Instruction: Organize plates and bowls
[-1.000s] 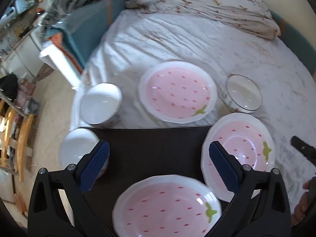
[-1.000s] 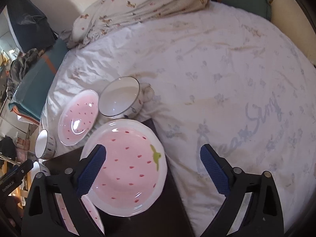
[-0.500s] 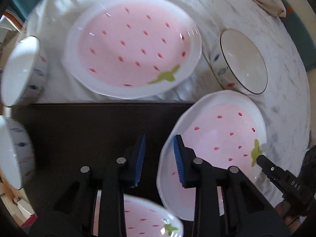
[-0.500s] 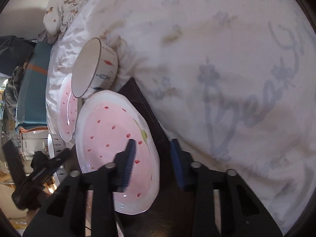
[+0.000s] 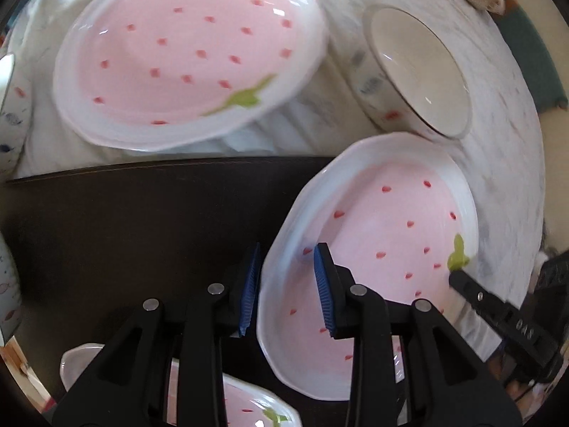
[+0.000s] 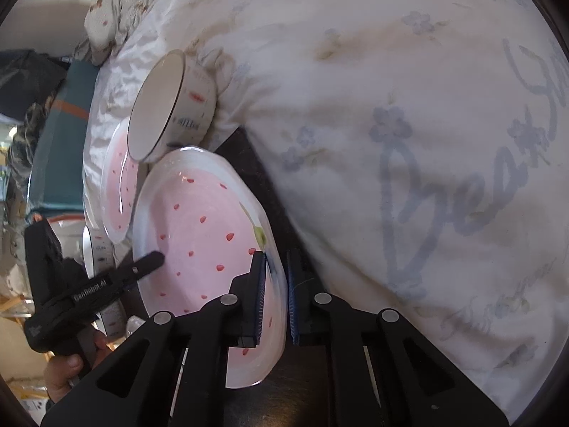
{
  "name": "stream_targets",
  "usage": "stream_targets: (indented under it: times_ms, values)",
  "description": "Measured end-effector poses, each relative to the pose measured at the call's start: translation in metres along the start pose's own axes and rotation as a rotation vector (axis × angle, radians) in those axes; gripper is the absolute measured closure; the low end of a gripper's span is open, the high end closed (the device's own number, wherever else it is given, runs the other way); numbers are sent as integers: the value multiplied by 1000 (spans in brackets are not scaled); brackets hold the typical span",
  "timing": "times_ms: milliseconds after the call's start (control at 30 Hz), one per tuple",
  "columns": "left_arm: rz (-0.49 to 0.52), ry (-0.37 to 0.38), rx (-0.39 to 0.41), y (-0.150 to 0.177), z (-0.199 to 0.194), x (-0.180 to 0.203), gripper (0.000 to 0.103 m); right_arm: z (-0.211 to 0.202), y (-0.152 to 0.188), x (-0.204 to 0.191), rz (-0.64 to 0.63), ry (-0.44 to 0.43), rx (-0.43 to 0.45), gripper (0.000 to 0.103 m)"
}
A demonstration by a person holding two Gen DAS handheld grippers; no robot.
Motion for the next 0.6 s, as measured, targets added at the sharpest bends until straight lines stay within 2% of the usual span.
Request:
stream_targets:
  times_ms: [100, 300, 433, 600]
  values:
    - [26, -6, 0, 4, 5, 14, 76, -6, -4, 13, 37, -7, 3, 90]
    - [50, -15, 12, 0, 2, 17, 76, -5, 0, 14, 4, -3, -7, 90]
    - [85, -11, 26, -5, 3, 22, 78, 2, 1, 14, 8, -7, -30, 86]
    - [75, 9, 54, -5, -1, 17, 79, 3, 2, 9, -51, 52, -13, 85]
Point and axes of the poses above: each gripper's, at about its wrist camera, not at the fingertips, and z roughly the way its jaws point, x to its right, y to its underside, the point moved 10 cm from there along z, roughly the way its jaws point, and after that the axes turned 2 degrees about -y, right-handed, at the moved point
